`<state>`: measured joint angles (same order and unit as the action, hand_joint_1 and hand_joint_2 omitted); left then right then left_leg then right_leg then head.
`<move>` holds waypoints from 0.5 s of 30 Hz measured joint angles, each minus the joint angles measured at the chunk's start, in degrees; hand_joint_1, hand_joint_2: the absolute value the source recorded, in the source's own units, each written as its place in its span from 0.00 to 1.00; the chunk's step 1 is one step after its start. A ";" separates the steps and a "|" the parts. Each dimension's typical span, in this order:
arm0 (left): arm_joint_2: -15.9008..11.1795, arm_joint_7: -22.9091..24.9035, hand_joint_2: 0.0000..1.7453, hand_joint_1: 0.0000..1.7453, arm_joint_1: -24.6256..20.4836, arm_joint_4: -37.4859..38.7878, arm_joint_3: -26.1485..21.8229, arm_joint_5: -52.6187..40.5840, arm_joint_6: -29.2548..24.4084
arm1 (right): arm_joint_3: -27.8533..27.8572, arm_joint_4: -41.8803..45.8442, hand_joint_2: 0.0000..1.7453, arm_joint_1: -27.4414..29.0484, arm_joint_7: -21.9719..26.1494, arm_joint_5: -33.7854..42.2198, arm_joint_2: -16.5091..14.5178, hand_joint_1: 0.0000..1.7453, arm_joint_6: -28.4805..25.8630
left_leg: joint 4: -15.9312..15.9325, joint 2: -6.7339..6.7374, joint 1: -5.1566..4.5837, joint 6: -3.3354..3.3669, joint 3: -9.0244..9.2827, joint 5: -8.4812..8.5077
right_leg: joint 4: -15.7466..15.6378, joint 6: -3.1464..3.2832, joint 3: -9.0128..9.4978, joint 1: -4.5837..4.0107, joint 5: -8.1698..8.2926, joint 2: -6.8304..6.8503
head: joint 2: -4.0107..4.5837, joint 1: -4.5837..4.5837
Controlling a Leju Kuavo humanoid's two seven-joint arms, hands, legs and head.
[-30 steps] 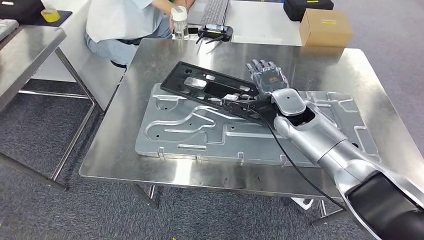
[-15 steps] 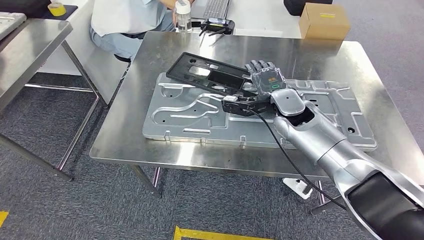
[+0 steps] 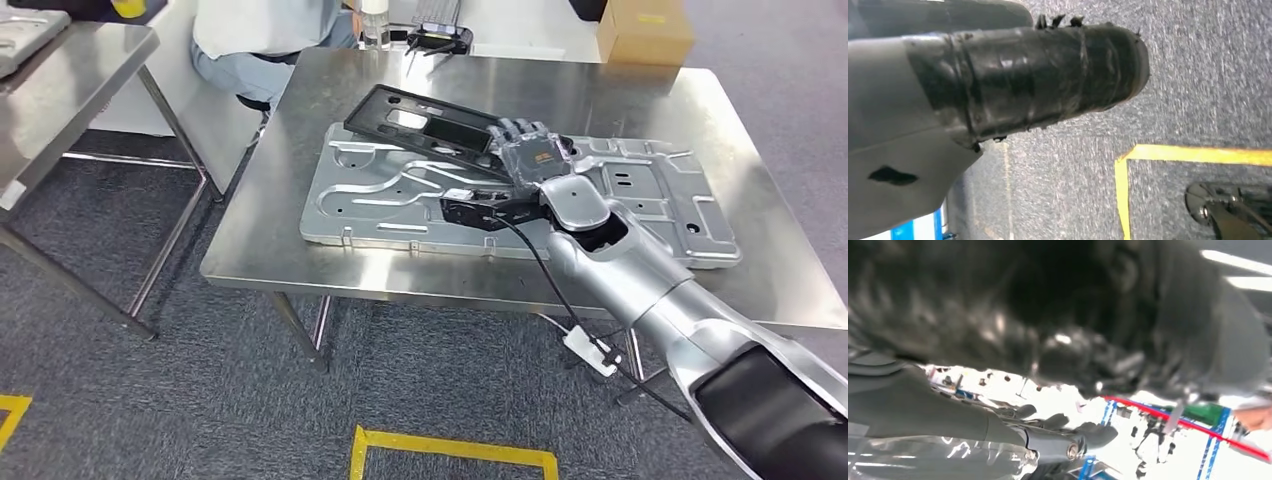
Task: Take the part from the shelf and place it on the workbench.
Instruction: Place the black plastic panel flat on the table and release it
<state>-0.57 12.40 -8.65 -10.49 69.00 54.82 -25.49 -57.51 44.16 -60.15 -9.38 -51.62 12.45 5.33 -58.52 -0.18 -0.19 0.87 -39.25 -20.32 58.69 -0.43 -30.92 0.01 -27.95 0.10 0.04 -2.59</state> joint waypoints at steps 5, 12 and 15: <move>-0.14 0.25 0.00 0.00 0.30 -0.01 0.00 0.04 0.13 | 0.00 0.19 0.00 -0.78 -0.04 -0.17 -0.13 0.00 0.85 | -7.67 -0.09 0.59 -1.82 -3.18 -8.17 | -0.88 1.26 -2.68 0.70 3.36 0.33 | 0.01 -0.16; -0.34 0.38 0.00 0.00 0.05 -0.01 0.00 0.58 0.80 | 0.00 0.95 0.00 -1.97 -0.34 -0.76 0.57 0.00 2.96 | -4.57 -0.22 1.74 -3.14 6.97 -8.28 | -0.06 -0.28 -8.34 1.55 7.54 0.24 | 0.00 -0.37; -0.38 0.28 0.00 0.00 0.34 -0.01 0.01 0.78 1.07 | 0.00 1.89 0.00 -2.39 -0.36 -0.76 1.64 0.00 3.25 | -0.48 -0.55 1.27 -1.75 9.13 -9.49 | -0.11 -1.72 -8.90 1.47 9.01 0.27 | -0.01 -0.23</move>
<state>-0.95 12.68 -8.31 -10.49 69.01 55.60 -24.42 -57.51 46.05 -62.54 -9.74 -52.39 14.10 8.58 -59.00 -0.73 1.08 -0.88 -30.12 -29.81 58.58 -2.14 -39.82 1.48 -18.94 0.38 0.03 -2.82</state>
